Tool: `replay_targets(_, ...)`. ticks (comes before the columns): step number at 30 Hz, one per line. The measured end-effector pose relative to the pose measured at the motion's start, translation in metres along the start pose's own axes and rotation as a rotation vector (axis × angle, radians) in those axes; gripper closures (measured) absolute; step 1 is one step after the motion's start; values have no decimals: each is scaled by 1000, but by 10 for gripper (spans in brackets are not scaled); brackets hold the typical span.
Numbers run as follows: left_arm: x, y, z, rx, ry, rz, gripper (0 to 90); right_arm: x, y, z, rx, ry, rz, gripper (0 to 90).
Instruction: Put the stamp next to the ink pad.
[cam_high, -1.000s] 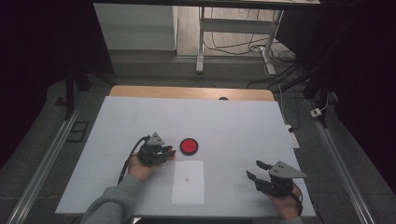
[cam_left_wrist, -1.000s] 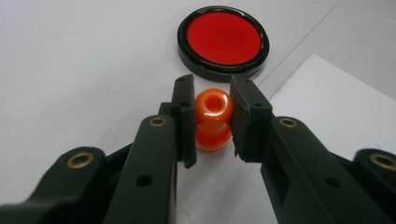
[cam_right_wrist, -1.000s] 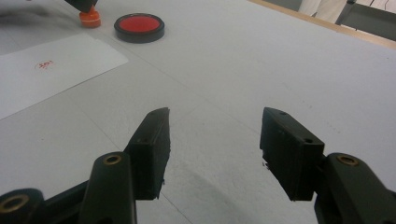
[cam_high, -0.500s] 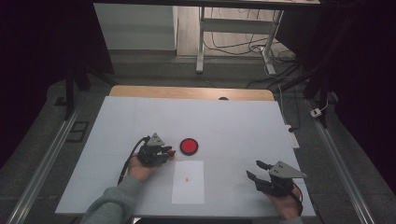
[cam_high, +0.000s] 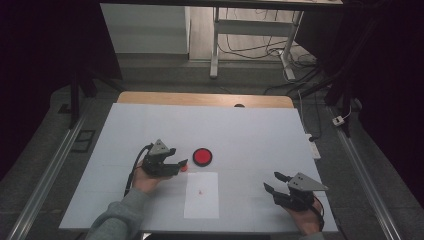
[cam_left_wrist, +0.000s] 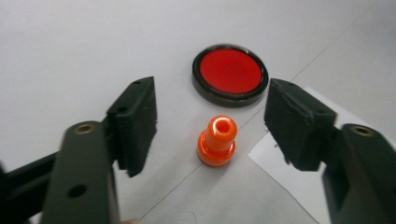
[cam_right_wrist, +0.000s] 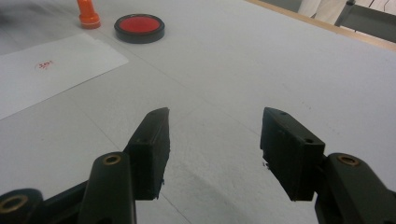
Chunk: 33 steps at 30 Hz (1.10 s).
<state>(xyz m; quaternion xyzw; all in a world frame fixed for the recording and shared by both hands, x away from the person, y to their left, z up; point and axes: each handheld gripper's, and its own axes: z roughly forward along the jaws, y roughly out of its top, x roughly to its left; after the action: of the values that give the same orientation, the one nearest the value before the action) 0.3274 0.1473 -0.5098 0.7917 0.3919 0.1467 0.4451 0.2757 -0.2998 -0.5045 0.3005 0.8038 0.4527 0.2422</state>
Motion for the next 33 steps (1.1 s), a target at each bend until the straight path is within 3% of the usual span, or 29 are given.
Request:
replay_targets(9, -10, 1, -23, -48, -40, 24, 315, 0, 1, 0, -8, 2, -2, 418)
replay_targets(16, -18, -2, -37, -54, -70, 57, 318, 0, 1, 0, -8, 0, -3, 418)
replay_targets(33, -18, -34, -67, -26, -74, 59, 325, -2, 1, 1, -1, 6, -9, 418)
